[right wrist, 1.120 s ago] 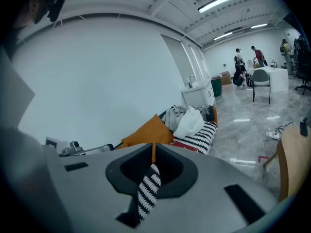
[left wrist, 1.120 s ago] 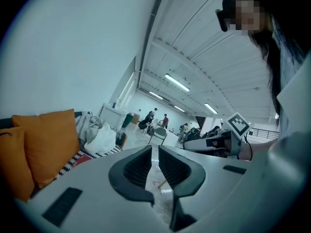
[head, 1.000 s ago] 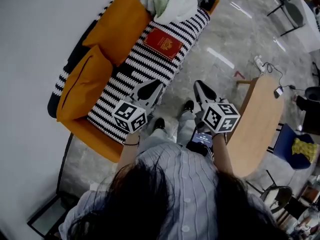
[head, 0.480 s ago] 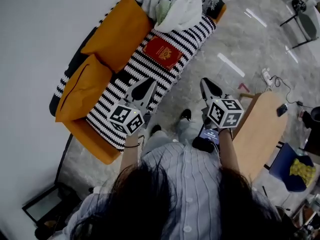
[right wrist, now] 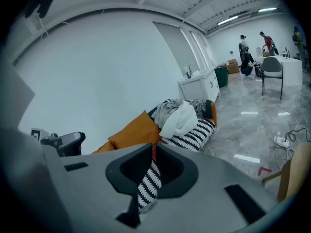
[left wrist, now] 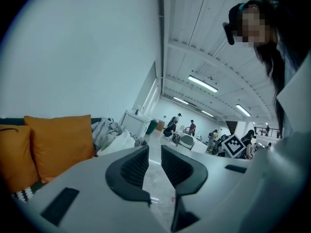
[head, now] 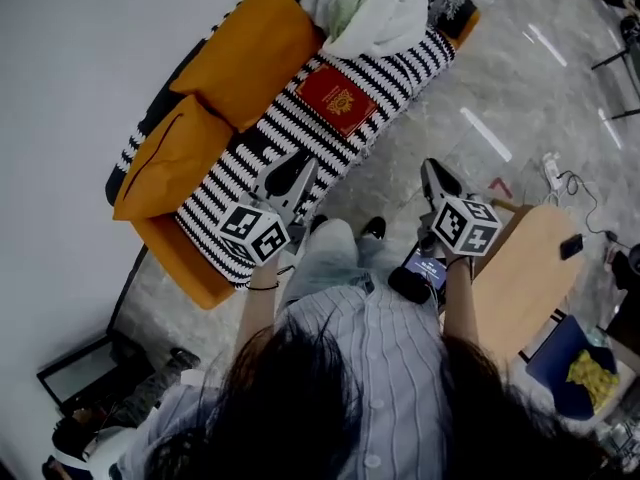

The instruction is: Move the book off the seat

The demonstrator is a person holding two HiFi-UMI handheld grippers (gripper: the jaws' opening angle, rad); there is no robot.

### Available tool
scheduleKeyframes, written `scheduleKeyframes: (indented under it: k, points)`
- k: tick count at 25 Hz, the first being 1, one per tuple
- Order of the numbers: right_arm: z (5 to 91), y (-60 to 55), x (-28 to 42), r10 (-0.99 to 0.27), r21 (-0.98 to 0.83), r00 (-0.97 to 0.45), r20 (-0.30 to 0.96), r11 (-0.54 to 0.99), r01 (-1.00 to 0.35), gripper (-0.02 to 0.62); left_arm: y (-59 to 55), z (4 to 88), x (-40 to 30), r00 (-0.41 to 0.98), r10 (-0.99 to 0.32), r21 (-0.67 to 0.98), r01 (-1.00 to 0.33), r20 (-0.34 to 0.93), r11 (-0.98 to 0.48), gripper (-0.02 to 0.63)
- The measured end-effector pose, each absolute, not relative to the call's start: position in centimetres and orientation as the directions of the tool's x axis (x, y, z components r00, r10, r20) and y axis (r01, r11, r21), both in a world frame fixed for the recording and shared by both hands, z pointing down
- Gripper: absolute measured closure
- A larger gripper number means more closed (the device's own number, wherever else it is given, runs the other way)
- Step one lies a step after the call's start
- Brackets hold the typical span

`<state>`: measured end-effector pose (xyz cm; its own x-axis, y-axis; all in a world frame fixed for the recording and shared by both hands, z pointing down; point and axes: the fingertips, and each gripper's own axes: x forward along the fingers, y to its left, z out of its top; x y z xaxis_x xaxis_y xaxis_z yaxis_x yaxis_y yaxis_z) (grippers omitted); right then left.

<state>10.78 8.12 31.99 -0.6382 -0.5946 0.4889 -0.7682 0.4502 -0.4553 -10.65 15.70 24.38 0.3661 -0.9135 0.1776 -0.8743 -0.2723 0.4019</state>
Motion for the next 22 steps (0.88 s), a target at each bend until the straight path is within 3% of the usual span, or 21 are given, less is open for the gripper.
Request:
scheduleKeyframes:
  k: [7, 15, 22]
  points:
    - [34.7, 5.0, 9.7, -0.537, -0.478, -0.661, 0.525, 0.456, -0.751, 0.568, 13.5, 27.0, -13.4, 0.333, -0.919, 0.444, -0.871, 0.212, -0.213, 0.523]
    - [36.2, -1.1, 5.8, -0.533, -0.459, -0.653, 0.537, 0.465, -0.757, 0.568, 7.1, 29.9, -16.9, 0.393, -0.882, 0.421, -0.868, 0.261, -0.262, 0.506]
    - [40.1, -6.3, 0.8, -0.462, -0.449, -0.672, 0.579, 0.507, -0.736, 0.568, 0.7, 37.2, -20.7, 0.426, -0.836, 0.432, -0.863, 0.346, -0.261, 0.495]
